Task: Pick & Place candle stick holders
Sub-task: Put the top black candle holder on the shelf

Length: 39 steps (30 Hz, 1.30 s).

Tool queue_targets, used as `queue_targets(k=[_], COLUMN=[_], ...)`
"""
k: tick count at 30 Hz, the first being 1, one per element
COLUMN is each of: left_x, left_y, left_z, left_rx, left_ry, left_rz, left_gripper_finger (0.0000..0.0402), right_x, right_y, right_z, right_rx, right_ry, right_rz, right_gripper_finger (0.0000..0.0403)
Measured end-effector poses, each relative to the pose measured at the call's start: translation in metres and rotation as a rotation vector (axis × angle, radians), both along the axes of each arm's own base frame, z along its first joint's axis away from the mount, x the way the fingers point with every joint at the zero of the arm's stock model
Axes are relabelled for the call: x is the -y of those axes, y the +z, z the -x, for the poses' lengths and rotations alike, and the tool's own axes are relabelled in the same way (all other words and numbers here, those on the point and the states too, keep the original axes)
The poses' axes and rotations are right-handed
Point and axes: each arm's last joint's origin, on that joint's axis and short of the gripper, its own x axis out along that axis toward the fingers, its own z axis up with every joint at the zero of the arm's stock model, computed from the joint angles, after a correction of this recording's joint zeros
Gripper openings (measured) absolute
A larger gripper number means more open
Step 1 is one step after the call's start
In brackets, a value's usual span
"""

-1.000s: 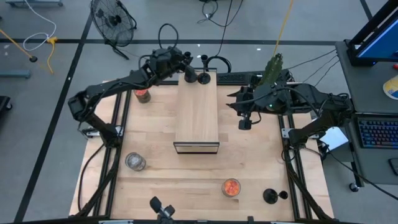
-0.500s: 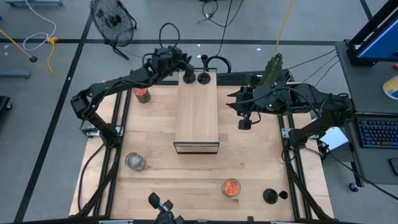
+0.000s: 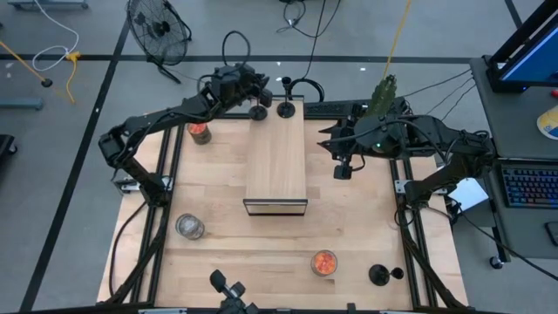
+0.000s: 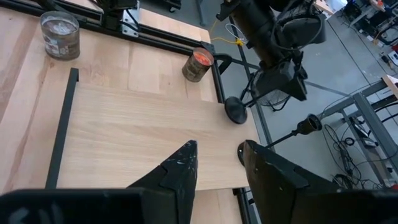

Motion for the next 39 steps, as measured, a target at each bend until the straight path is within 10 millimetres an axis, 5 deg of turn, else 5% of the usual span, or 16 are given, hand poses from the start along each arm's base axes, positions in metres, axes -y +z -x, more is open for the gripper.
queue_targets(k=[18, 39], left_x=[-0.002, -0.020], left_y=[0.001, -0.020], left_z=[-0.002, -0.015], left_rx=[0.023, 0.054], left_ry=[-0.003, 0.017], left_rz=[-0.030, -0.040], left_gripper_finger=[0.0090, 0.0090], right_x=[0.000, 0.000], right_y=[0.000, 0.000], right_z=[0.000, 0.000], right_rx=[0.010, 0.013], right_ry=[-0.013, -0.018], right_rz=[-0.020, -0.028], right_gripper_finger=[0.0126, 0.0125])
